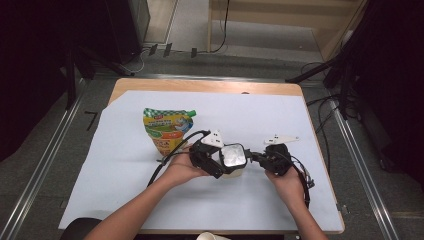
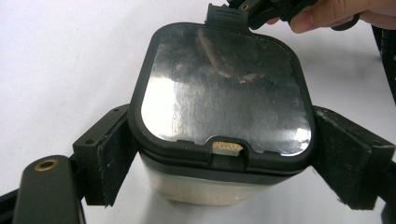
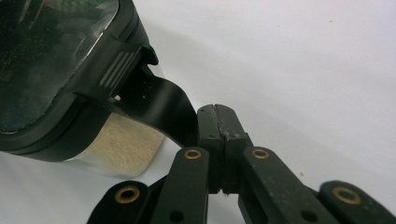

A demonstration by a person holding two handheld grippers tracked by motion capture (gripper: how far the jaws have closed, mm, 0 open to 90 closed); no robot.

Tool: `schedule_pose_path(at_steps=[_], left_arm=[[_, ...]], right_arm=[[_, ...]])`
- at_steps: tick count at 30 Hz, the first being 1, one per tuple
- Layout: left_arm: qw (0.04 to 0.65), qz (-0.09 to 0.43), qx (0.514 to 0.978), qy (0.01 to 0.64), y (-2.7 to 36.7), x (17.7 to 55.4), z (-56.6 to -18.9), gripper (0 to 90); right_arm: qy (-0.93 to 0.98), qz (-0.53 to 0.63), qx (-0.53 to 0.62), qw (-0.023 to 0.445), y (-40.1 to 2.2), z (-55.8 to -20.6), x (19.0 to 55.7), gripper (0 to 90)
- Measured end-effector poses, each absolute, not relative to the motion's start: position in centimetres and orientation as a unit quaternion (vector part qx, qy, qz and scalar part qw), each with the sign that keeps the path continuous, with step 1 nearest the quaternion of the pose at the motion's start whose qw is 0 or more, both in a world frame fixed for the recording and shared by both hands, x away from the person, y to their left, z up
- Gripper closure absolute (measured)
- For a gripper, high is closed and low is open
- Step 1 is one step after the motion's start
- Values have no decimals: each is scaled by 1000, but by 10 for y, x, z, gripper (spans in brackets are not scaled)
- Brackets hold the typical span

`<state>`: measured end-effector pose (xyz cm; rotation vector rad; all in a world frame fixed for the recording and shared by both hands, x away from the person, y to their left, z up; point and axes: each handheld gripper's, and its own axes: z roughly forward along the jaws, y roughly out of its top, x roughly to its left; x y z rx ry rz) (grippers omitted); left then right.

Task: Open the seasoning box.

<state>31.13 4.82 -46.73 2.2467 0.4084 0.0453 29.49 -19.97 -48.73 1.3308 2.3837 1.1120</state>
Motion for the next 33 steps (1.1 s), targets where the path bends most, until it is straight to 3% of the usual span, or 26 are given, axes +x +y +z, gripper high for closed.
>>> schedule_pose_path(at_steps=[33], left_arm=[[419, 29, 893, 161, 47, 308, -458, 173]], right_arm=[[803, 379, 449, 97, -199, -485, 290, 900]])
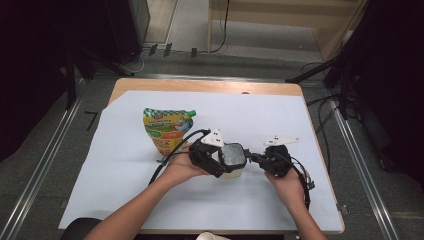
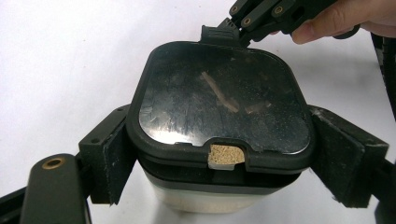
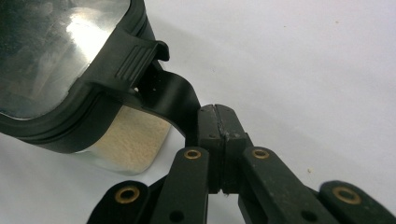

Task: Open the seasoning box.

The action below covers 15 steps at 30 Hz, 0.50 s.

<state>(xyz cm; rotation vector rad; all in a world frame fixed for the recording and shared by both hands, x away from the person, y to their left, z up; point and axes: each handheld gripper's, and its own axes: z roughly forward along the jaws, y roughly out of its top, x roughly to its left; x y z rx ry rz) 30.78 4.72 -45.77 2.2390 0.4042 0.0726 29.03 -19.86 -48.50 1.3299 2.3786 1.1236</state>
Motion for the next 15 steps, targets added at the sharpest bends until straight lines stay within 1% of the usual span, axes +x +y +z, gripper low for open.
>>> schedule_pose_path(at_steps=[15], left_arm=[[422, 37, 892, 158, 46, 305, -452, 172]], right_arm=[[804, 380, 448, 95, -199, -484, 289, 900]])
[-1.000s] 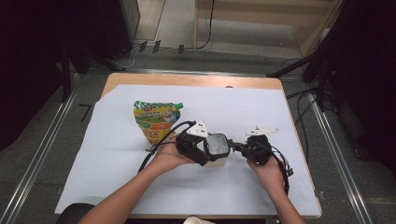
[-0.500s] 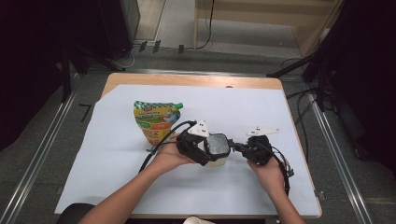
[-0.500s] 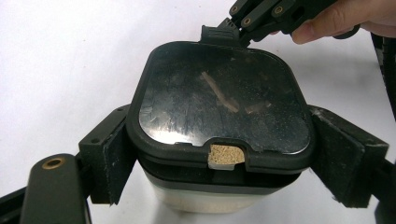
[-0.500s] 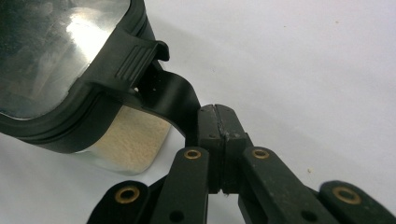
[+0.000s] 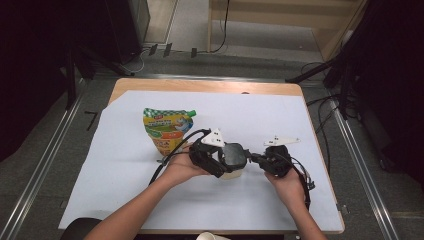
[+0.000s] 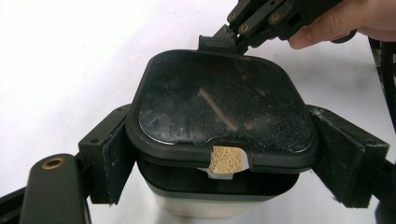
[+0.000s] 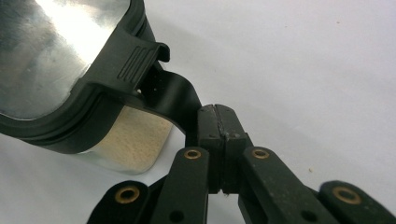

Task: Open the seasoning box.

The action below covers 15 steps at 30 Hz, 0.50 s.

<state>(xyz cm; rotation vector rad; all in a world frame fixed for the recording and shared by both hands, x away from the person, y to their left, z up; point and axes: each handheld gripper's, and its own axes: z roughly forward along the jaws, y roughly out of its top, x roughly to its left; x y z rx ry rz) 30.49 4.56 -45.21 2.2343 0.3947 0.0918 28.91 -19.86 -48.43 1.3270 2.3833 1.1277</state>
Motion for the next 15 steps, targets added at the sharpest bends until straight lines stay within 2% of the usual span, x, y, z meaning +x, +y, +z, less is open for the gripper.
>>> schedule_pose_path(at_steps=[15], left_arm=[[412, 41, 896, 160, 41, 303, -446, 173]], right_arm=[[803, 381, 447, 97, -198, -484, 287, 900]])
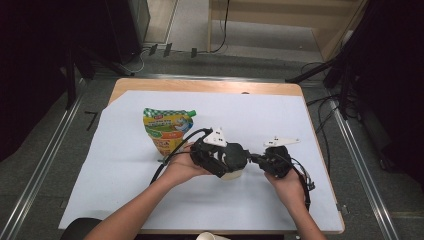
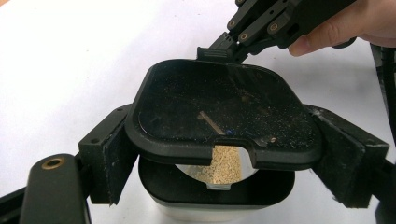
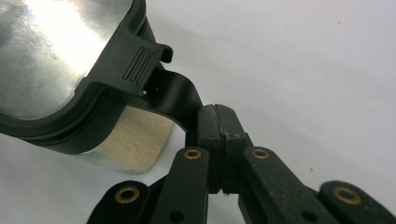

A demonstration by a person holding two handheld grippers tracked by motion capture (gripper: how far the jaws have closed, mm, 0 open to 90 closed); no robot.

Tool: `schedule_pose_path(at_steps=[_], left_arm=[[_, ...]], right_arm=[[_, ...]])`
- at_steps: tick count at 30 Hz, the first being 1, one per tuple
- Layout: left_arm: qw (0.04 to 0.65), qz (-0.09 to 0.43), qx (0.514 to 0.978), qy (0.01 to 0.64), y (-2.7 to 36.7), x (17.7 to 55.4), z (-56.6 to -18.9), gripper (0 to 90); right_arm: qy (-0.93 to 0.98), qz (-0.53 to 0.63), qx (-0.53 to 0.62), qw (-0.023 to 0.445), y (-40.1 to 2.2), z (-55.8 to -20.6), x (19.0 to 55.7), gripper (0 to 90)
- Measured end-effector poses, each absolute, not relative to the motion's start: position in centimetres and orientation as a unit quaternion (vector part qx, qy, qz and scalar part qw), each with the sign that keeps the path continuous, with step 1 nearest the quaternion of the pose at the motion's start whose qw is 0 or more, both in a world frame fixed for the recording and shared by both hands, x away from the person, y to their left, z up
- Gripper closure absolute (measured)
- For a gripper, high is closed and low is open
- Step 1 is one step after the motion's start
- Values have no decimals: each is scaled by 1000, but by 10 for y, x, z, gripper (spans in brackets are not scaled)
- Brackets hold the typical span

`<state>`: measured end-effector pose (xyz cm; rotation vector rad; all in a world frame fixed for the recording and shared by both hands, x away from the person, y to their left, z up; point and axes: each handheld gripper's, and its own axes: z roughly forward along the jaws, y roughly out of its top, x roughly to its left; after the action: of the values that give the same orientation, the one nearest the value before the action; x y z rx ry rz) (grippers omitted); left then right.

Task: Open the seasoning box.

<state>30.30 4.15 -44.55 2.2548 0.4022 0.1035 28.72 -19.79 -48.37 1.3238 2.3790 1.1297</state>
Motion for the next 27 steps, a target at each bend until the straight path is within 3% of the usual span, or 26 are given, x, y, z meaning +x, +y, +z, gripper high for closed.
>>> schedule_pose_path(at_steps=[20, 22, 23, 27], left_arm=[[409, 38, 894, 178, 35, 298, -433, 191], [415, 9, 893, 176, 37, 298, -432, 214], [433, -20, 882, 186, 37, 298, -429, 451], [419, 2, 892, 170, 33, 294, -426, 476]], right_arm=[[805, 384, 442, 99, -197, -482, 284, 900], [805, 384, 442, 98, -197, -482, 284, 900], [806, 387, 439, 94, -199, -482, 284, 900], [805, 385, 441, 99, -197, -481, 282, 900]])
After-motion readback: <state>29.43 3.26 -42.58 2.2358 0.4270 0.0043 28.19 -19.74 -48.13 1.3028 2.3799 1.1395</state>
